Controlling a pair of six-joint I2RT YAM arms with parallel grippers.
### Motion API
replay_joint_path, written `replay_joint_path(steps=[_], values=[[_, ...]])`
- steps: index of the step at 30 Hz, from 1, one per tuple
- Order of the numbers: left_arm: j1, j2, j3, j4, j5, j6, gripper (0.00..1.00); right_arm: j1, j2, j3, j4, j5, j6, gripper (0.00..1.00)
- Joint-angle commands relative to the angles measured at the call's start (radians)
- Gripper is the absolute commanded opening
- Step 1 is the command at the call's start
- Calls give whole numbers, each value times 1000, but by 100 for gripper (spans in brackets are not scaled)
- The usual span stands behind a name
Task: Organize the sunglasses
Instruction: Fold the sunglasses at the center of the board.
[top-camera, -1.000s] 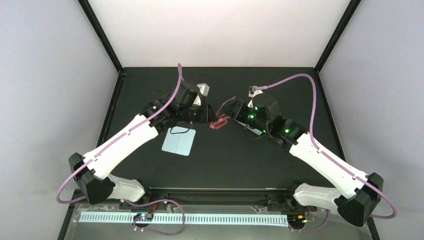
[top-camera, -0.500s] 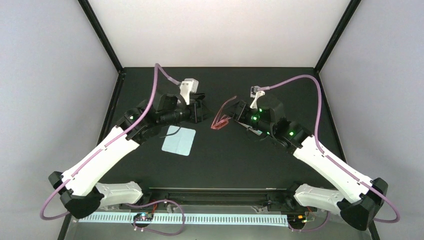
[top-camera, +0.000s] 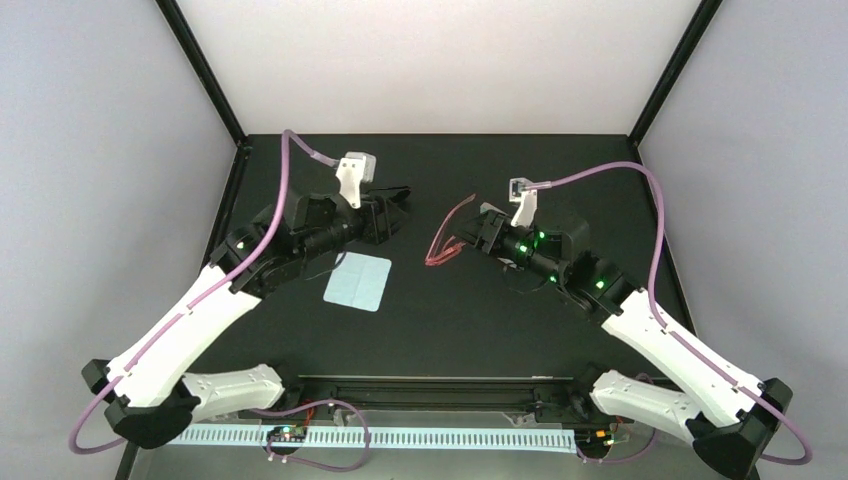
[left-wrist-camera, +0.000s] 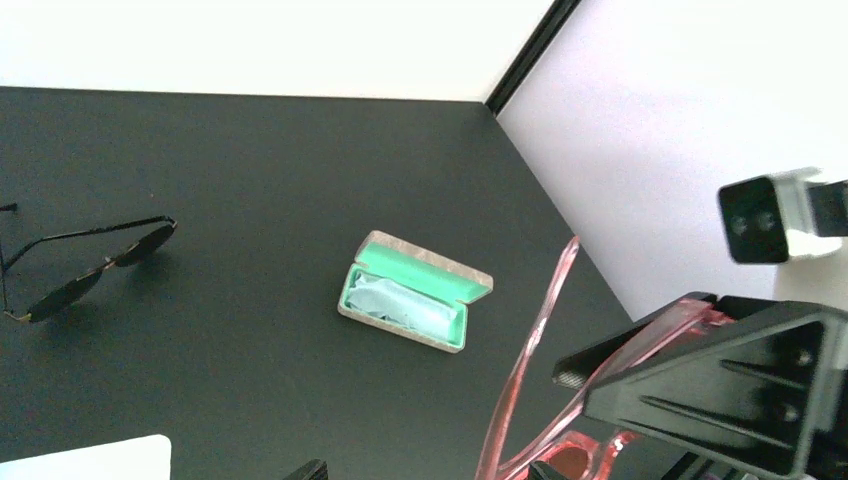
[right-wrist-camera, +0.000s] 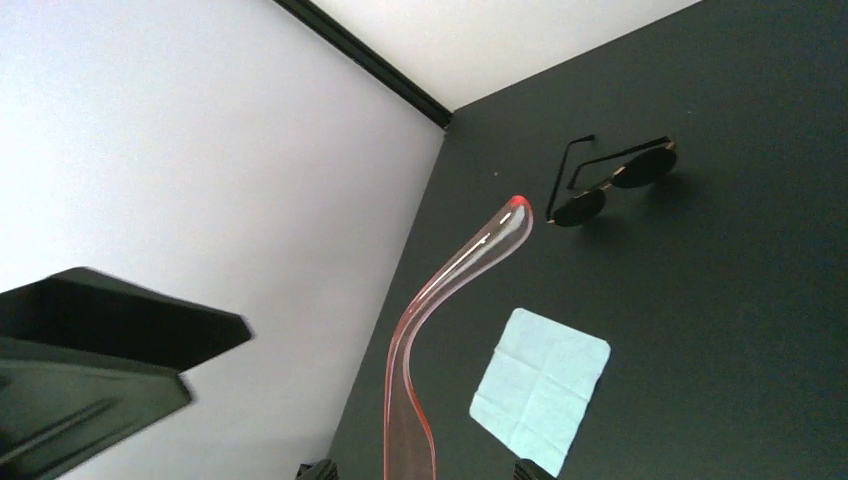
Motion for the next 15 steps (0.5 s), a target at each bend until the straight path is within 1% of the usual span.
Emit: replay_joint_path(steps=[1, 5, 12, 15], values=[[2, 55, 42, -23, 73, 30, 52, -2, -21, -14, 91, -68, -27, 43], [1, 110, 78, -66, 108, 26, 51, -1, -17, -15, 118, -103, -23, 43], [-6, 138, 71, -45, 172, 36, 50, -1, -6, -5, 135, -139, -24, 43], [-13, 140, 63, -16, 230, 52, 50, -2, 4, 3, 135, -145, -23, 43]])
